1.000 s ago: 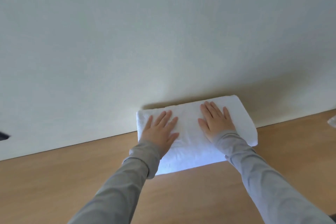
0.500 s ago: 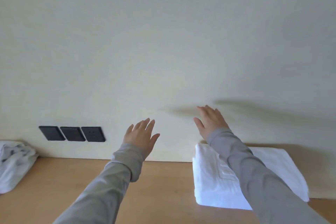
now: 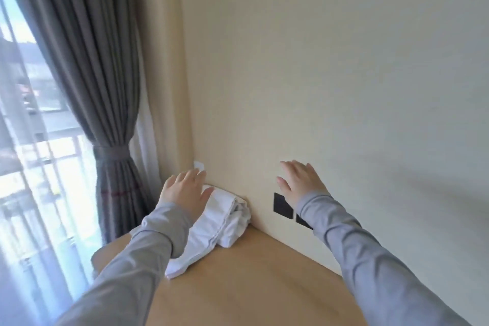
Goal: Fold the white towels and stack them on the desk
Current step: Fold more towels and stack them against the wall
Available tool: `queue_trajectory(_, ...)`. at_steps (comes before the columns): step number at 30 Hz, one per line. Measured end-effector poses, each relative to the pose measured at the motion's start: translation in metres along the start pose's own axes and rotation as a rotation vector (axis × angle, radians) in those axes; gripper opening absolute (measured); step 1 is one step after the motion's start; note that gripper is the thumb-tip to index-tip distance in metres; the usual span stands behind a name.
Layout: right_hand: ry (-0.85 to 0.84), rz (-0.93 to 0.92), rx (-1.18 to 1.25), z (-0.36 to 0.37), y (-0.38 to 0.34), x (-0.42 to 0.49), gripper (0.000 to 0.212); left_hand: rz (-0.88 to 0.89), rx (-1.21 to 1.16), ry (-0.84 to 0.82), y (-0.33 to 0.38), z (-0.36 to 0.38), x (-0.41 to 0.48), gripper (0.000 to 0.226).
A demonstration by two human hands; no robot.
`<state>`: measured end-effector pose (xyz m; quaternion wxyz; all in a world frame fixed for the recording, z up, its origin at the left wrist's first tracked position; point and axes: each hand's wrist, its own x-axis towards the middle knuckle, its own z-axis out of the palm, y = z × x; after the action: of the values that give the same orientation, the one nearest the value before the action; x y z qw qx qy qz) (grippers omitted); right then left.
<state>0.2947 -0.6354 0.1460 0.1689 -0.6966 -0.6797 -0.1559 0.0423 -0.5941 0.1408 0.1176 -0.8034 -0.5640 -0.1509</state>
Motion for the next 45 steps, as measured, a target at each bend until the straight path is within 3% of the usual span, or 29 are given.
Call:
queue_trajectory(4,-0.004,-0.114,0.070,0.019,-0.103,0.043,0.045,-0.155,0.002,0.004,-0.108,0.001,-0.017,0.052)
queue_trajectory(9,-0.061,-0.181,0.118,0.065,-0.179,0.067,0.047,-0.257,-0.018,-0.008,-0.189,0.024,-0.030,0.054)
queue_trajectory(15,-0.112,-0.201,0.132,0.126,-0.212,0.115,0.047,-0.277,-0.035,-0.036,-0.249,0.075,-0.016,0.053)
queue_trajectory(20,-0.092,-0.149,0.208,0.184,-0.215,0.168,0.046,-0.240,-0.059,-0.049,-0.287,0.122,0.052,0.052)
queue_trajectory(27,-0.234,0.111,0.314,0.254,-0.193,0.208,0.041,-0.200,-0.255,-0.105,-0.311,0.187,0.135,0.051)
queue_trajectory(38,-0.479,0.639,0.438,0.365,-0.153,0.193,0.051,-0.285,-0.764,-0.431,-0.332,0.349,0.259,0.047)
queue_trajectory(41,-0.439,0.844,0.516,0.399,-0.151,0.190,0.053,-0.301,-0.851,-0.552,-0.332,0.402,0.294,0.049)
queue_trajectory(45,-0.252,1.133,0.679,0.428,-0.149,0.198,0.055,-0.289,-0.827,-0.629,-0.326,0.453,0.331,0.044)
